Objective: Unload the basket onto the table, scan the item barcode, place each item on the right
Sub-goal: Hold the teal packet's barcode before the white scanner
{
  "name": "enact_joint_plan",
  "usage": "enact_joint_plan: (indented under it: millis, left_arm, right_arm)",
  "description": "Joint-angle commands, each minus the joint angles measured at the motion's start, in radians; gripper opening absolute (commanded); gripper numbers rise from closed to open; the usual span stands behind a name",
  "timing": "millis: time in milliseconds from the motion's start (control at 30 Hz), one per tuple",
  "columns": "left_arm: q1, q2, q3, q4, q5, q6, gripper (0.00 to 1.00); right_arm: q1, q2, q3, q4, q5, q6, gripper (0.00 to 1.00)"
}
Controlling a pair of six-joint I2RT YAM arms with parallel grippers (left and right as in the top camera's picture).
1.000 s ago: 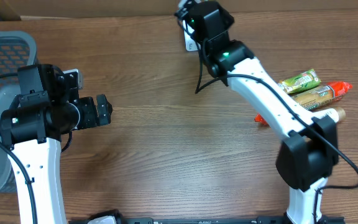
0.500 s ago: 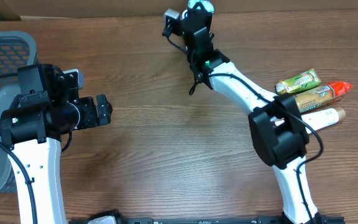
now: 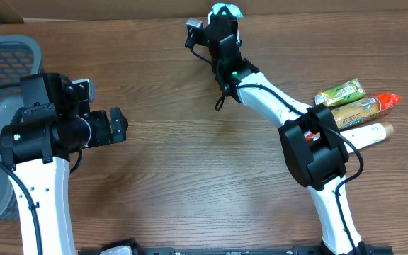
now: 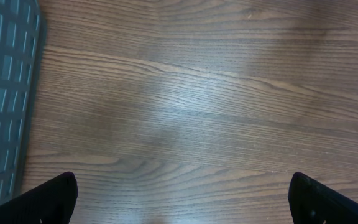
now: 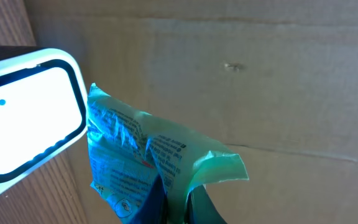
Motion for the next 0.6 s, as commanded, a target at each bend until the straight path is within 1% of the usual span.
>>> enact_joint_plan:
  millis: [0, 300, 467, 567]
  left_arm:
    - [-0.007, -0.003, 0.018, 0.001, -0.006, 0.004, 1.00]
    - [-0.007, -0.003, 0.018, 0.001, -0.006, 0.004, 1.00]
    - [-0.007, -0.003, 0.018, 0.001, -0.006, 0.004, 1.00]
    - [-0.007, -0.003, 0.018, 0.001, -0.006, 0.004, 0.99]
  right_arm:
    - [-0.005, -0.010, 0.013, 0.003, -0.010, 0.004, 0.04]
    - [-0.034, -0.010, 0.013, 0.004, -0.054, 0.084, 0.04]
    - [-0.057, -0.010, 0.013, 0.006, -0.062, 0.159, 0.04]
    - [-0.059, -0.010, 0.013, -0.009, -0.062, 0.166, 0.04]
